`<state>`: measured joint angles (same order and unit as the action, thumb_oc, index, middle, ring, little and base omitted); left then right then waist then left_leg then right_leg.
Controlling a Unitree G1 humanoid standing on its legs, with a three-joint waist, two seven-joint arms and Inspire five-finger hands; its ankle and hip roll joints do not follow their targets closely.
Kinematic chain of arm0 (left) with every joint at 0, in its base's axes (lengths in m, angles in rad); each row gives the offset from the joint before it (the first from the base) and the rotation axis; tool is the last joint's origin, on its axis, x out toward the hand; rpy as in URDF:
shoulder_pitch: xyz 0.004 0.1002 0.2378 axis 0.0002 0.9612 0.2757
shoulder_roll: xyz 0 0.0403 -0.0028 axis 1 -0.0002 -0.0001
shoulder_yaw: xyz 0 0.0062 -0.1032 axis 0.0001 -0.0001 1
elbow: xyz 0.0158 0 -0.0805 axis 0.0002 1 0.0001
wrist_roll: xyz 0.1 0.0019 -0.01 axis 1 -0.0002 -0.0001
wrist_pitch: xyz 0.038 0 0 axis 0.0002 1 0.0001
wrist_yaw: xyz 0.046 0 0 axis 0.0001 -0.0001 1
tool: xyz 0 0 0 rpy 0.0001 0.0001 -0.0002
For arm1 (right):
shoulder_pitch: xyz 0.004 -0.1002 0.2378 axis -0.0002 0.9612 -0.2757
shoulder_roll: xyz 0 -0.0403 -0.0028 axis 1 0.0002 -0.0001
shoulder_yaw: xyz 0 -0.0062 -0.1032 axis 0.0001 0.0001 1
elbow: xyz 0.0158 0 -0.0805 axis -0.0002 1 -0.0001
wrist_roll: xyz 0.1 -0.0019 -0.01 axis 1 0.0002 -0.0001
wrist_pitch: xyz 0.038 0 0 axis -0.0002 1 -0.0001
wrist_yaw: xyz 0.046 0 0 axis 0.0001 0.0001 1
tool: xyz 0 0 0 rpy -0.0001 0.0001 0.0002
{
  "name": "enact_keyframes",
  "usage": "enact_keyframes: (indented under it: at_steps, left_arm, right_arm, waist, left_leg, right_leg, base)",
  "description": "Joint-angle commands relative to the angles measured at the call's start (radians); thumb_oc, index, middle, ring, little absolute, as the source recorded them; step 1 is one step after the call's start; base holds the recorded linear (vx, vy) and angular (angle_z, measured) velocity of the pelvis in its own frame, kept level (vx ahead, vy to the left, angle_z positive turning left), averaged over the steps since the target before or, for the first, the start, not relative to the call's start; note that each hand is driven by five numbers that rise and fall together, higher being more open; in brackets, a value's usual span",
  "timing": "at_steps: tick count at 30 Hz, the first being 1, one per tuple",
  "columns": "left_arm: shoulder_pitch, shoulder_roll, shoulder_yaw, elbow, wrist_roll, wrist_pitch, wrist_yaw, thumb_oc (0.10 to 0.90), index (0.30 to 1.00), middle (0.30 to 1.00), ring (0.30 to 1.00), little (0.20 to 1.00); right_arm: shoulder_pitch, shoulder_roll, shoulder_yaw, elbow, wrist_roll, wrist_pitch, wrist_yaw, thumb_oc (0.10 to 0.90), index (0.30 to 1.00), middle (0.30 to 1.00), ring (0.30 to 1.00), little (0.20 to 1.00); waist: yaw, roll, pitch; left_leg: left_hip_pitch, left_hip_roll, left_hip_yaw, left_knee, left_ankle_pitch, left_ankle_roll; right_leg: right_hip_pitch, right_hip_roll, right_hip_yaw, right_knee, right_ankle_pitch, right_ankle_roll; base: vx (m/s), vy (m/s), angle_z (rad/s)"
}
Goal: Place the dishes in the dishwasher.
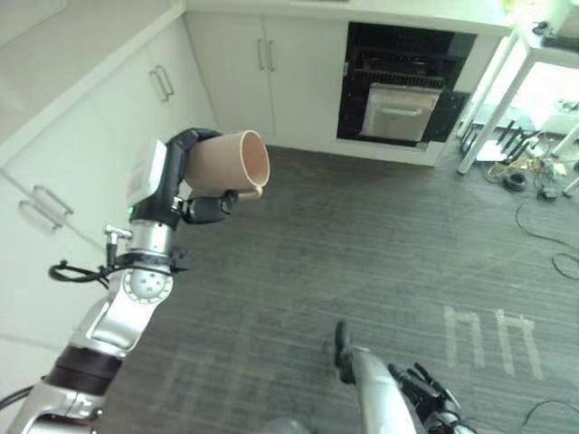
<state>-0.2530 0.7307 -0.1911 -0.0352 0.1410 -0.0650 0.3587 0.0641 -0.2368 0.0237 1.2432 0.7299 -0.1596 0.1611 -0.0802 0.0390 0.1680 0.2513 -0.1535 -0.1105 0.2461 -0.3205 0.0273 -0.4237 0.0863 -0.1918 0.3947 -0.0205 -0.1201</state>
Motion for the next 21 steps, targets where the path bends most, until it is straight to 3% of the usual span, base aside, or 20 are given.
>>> enact_keyframes:
  at_steps: [1,2,4,5,6,7,8,9,11,12,14,16,18,20,21]
  left_arm:
    - [-0.145,0.068,0.097,-0.133,0.054,-0.019,0.032,0.4,0.3,0.3,0.3,0.3]
    - [-0.139,0.066,0.1,-0.142,0.062,-0.009,0.019,0.4,0.3,0.3,0.3,0.3]
    - [-0.134,0.072,0.102,-0.155,0.06,-0.001,0.004,0.4,0.3,0.3,0.3,0.3]
    - [-0.135,0.085,0.107,-0.156,0.059,-0.002,-0.012,0.4,0.3,0.3,0.3,0.3]
    - [-0.13,0.114,0.119,-0.16,0.048,-0.002,-0.025,0.4,0.3,0.3,0.3,0.3]
    - [-0.102,0.13,0.138,-0.167,0.053,-0.015,-0.03,0.4,0.3,0.3,0.3,0.3]
    - [-0.081,0.127,0.147,-0.169,0.068,-0.043,-0.03,0.4,0.3,0.3,0.3,0.3]
    - [-0.062,0.112,0.165,-0.149,0.092,-0.1,-0.033,0.4,0.3,0.3,0.3,0.3]
    - [-0.058,0.108,0.167,-0.151,0.106,-0.107,-0.034,0.4,0.3,0.3,0.3,0.3]
    - [-0.047,0.098,0.168,-0.164,0.142,-0.091,-0.042,0.4,0.3,0.3,0.3,0.3]
    - [-0.058,0.099,0.151,-0.166,0.152,-0.067,-0.055,0.4,0.3,0.3,0.3,0.3]
    - [-0.062,0.114,0.149,-0.164,0.141,-0.065,-0.064,0.4,0.3,0.3,0.3,0.3]
    - [-0.079,0.143,0.138,-0.156,0.124,-0.061,-0.053,0.4,0.3,0.3,0.3,0.3]
    - [-0.126,0.191,0.125,-0.142,0.077,-0.032,-0.048,0.4,0.3,0.3,0.3,0.3]
    - [-0.128,0.213,0.125,-0.136,0.062,-0.018,-0.047,0.4,0.3,0.3,0.3,0.3]
  right_arm:
    - [0.003,-0.053,0.05,-0.002,-0.023,-0.006,-0.004,0.8,0.9,0.9,0.9,0.9]
    - [0.0,-0.057,0.053,-0.005,-0.034,-0.012,0.0,0.8,0.9,0.9,0.9,0.9]
    - [0.001,-0.063,0.053,-0.013,-0.028,-0.025,0.013,0.8,0.9,0.9,0.9,0.9]
    - [-0.002,-0.065,0.047,-0.021,-0.036,-0.032,0.025,0.8,0.9,0.9,0.9,0.9]
    - [-0.01,-0.063,0.045,-0.038,-0.052,-0.024,0.021,0.8,0.9,0.9,0.9,0.9]
    - [-0.018,-0.061,0.055,-0.04,-0.035,-0.021,0.011,0.8,0.9,0.9,0.9,0.9]
    - [-0.022,-0.06,0.06,-0.037,-0.021,-0.023,0.003,0.8,0.9,0.9,0.9,0.9]
    - [-0.046,-0.057,0.06,-0.017,-0.021,-0.024,-0.027,0.8,0.9,0.9,0.9,0.9]
    - [-0.054,-0.055,0.051,-0.005,-0.011,-0.019,-0.035,0.8,0.9,0.9,0.9,0.9]
    - [-0.046,-0.043,0.035,0.0,-0.014,-0.02,-0.02,0.8,0.9,0.9,0.9,0.9]
    - [-0.025,-0.025,0.032,-0.018,-0.072,-0.038,-0.016,0.8,0.9,0.9,0.9,0.9]
    - [-0.015,-0.013,0.042,-0.032,-0.073,-0.055,-0.022,0.8,0.9,0.9,0.9,0.9]
    - [-0.006,-0.01,0.049,-0.046,-0.058,-0.065,-0.026,0.8,0.9,0.9,0.9,0.9]
    - [-0.012,-0.026,0.042,-0.039,-0.069,-0.058,-0.029,0.8,0.9,0.9,0.9,0.9]
    - [-0.025,-0.039,0.029,-0.022,-0.088,-0.052,-0.023,0.8,0.9,0.9,0.9,0.9]
  waist:
    - [-0.011,-0.036,-0.027]
    - [0.001,-0.044,-0.017]
    - [0.024,-0.043,-0.007]
    - [0.039,-0.042,-0.002]
    - [0.059,-0.037,0.003]
    - [0.1,-0.026,0.007]
    - [0.121,-0.014,0.008]
    - [0.142,-0.01,-0.015]
    - [0.147,-0.012,-0.029]
    - [0.135,0.005,-0.036]
    - [0.106,0.034,-0.026]
    - [0.097,0.036,-0.022]
    - [0.08,0.037,-0.019]
    - [0.061,0.032,-0.013]
    - [0.059,0.007,-0.014]
  left_leg:
    - [-0.159,0.114,0.108,0.308,0.367,-0.029]
    - [-0.258,0.103,0.123,0.42,0.384,-0.04]
    - [-0.401,0.096,0.144,0.468,0.365,-0.032]
    - [-0.451,0.086,0.154,0.386,0.341,-0.019]
    - [-0.47,0.075,0.145,0.202,0.348,-0.018]
    - [-0.547,0.063,0.093,0.054,0.412,-0.038]
    - [-0.614,0.064,0.08,0.054,0.429,-0.048]
    - [-0.633,0.062,0.088,0.054,0.398,-0.034]
    - [-0.615,0.052,0.097,0.054,0.368,-0.015]
    - [-0.534,0.066,0.103,0.054,0.298,0.023]
    - [-0.444,0.09,0.102,0.054,0.253,0.054]
    - [-0.398,0.099,0.108,0.054,0.228,0.058]
    - [-0.36,0.099,0.094,0.054,0.205,0.058]
    - [-0.322,0.11,0.088,0.054,0.18,0.049]
    - [-0.301,0.11,0.094,0.054,0.159,0.034]
  right_leg:
    - [0.23,-0.104,0.132,-0.095,-0.006,0.136]
    - [0.266,-0.108,0.147,-0.095,-0.022,0.122]
    - [0.311,-0.103,0.162,-0.095,-0.05,0.113]
    - [0.339,-0.091,0.188,-0.095,-0.08,0.113]
    - [0.377,-0.067,0.222,-0.095,-0.118,0.119]
    - [0.411,-0.031,0.261,-0.095,-0.141,0.119]
    - [0.44,-0.012,0.27,-0.095,-0.157,0.119]
    - [0.47,-0.021,0.279,-0.095,-0.189,0.132]
    - [0.496,-0.027,0.278,-0.095,-0.208,0.144]
    - [0.546,-0.05,0.21,-0.067,-0.106,0.174]
    - [0.42,-0.061,0.147,0.195,-0.055,0.191]
    - [0.355,-0.08,0.099,0.24,-0.06,0.189]
    - [0.326,-0.116,0.073,0.156,-0.051,0.19]
    - [0.349,-0.171,0.079,-0.043,-0.039,0.199]
    - [0.333,-0.222,0.126,-0.095,-0.029,0.23]
  base:
    - [0.59,-0.23,0.87]
    - [0.44,-0.138,0.1]
    - [0.39,-0.058,-0.84]
    - [0.57,0.06,-0.94]
    - [0.78,0.158,-0.75]
    - [0.7,0.229,-0.63]
    - [0.64,0.328,-0.99]
    - [0.43,0.266,-1.14]
    - [0.41,0.214,-1.31]
    - [0.55,0.24,-1.34]
    - [0.47,0.188,-0.68]
    - [0.26,0.018,-0.18]
    - [0.27,-0.115,-0.17]
    - [0.33,-0.366,-0.14]
    - [0.25,-0.484,-0.43]
